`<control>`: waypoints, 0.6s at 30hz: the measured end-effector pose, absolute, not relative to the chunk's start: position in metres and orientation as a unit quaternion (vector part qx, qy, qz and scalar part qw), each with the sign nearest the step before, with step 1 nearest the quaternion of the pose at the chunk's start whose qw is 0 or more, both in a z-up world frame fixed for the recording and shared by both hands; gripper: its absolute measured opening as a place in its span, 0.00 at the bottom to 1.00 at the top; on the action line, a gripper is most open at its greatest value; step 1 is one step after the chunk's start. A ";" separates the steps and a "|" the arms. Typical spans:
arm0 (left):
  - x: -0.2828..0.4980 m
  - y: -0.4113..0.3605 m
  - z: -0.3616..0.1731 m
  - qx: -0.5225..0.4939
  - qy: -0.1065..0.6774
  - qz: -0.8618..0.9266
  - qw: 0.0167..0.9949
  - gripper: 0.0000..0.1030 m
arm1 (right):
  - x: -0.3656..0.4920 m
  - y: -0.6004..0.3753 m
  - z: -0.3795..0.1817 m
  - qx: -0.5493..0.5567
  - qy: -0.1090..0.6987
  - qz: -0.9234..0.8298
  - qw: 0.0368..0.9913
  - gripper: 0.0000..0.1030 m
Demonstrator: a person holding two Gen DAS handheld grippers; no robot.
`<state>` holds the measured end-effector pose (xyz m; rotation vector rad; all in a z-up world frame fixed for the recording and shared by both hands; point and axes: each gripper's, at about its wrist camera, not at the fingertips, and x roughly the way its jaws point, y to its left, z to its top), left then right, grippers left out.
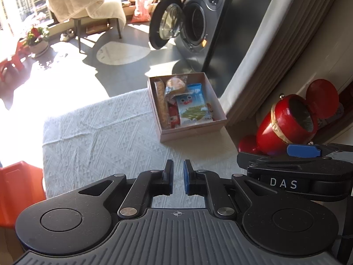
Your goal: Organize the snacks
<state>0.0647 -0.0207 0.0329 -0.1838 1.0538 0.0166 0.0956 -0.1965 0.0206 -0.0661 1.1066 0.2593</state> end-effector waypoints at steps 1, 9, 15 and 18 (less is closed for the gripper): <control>0.064 -0.020 0.033 -0.089 0.502 0.008 0.860 0.11 | 0.095 -0.197 0.020 -0.031 0.525 0.124 0.842 0.89; 0.061 -0.019 0.036 -0.096 0.501 0.007 0.860 0.11 | 0.095 -0.196 0.022 -0.033 0.525 0.129 0.841 0.89; 0.062 -0.021 0.037 -0.094 0.501 0.005 0.860 0.11 | 0.095 -0.196 0.025 -0.033 0.521 0.134 0.842 0.89; 0.063 -0.022 0.037 -0.094 0.502 0.004 0.860 0.11 | 0.095 -0.196 0.025 -0.034 0.520 0.135 0.842 0.89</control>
